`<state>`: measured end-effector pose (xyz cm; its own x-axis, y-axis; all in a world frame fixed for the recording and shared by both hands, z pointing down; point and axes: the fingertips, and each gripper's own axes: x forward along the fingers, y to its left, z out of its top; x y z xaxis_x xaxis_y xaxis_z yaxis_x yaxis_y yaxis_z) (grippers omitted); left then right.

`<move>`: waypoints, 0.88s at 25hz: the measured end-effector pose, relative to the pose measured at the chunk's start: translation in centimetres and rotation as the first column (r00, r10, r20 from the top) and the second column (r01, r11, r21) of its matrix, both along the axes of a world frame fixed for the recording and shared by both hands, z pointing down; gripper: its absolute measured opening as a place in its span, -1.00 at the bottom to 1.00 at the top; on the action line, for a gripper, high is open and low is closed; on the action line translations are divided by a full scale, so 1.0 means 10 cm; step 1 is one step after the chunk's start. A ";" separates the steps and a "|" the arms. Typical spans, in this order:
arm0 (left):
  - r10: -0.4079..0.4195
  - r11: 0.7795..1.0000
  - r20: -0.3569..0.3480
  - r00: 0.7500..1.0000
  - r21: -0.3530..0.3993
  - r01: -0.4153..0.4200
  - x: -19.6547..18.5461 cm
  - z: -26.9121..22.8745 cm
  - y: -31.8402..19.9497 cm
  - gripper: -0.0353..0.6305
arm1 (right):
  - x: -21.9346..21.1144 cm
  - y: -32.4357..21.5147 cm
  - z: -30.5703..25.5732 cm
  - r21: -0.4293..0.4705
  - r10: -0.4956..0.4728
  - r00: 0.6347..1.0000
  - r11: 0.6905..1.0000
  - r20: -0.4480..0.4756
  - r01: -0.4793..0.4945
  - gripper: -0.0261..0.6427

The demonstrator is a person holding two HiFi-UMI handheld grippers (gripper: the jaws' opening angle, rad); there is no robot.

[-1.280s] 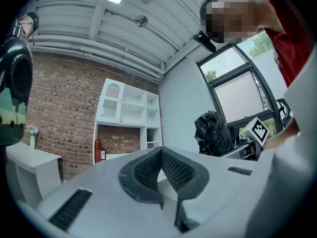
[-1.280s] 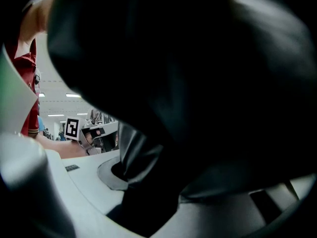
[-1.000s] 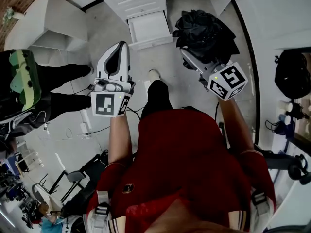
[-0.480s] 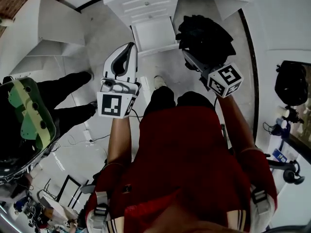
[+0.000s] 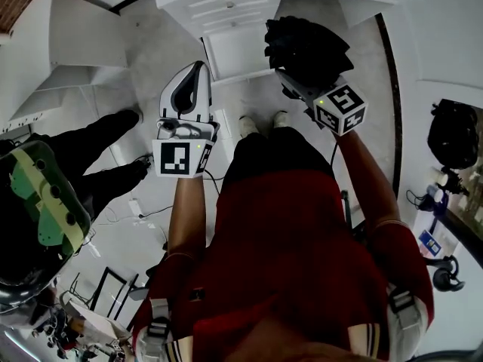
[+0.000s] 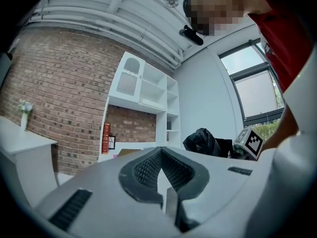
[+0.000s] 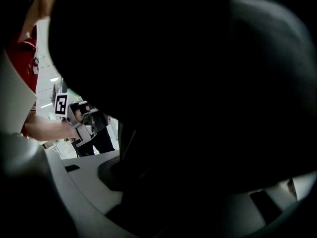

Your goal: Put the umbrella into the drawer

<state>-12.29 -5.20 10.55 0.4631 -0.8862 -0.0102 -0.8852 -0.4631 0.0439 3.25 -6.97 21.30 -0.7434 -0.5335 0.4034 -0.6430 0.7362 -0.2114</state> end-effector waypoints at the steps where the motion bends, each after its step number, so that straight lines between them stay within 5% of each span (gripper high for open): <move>1: -0.012 1.000 -0.003 1.000 -0.006 0.012 0.00 0.05 -0.04 -0.88 | -0.01 -0.05 0.06 -0.005 -0.008 1.000 1.000 -0.004 0.008 -0.21; 14: -0.121 0.992 0.004 0.993 -0.047 0.121 -0.02 0.87 -0.46 -0.88 | 0.02 -0.49 1.15 -0.057 -0.137 0.985 0.990 -0.105 0.131 -0.22; 22: -0.175 0.983 0.006 0.985 -0.055 0.175 -0.06 1.39 -0.60 -0.88 | 0.01 -0.72 1.94 -0.083 -0.269 0.941 0.963 -0.206 0.257 -0.22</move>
